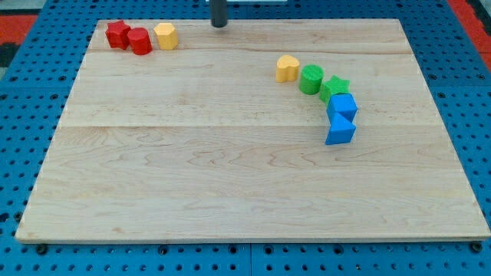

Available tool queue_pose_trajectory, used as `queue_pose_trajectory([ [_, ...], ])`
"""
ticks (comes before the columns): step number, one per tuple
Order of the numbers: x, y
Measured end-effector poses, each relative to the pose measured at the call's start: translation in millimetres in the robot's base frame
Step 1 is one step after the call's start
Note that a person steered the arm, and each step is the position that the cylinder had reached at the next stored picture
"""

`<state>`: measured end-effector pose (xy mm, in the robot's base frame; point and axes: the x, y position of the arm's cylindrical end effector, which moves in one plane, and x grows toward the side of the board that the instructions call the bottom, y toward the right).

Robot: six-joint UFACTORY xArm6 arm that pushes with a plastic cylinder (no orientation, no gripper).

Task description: Push the yellow blocks into the green blocks

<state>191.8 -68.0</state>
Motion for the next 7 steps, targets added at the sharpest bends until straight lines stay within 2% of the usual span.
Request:
queue_pose_trajectory([
  [2,-0.7,-93.3],
  [3,30.8,-88.3],
  [5,111.1,6.9],
  [7,89.8,-60.3],
])
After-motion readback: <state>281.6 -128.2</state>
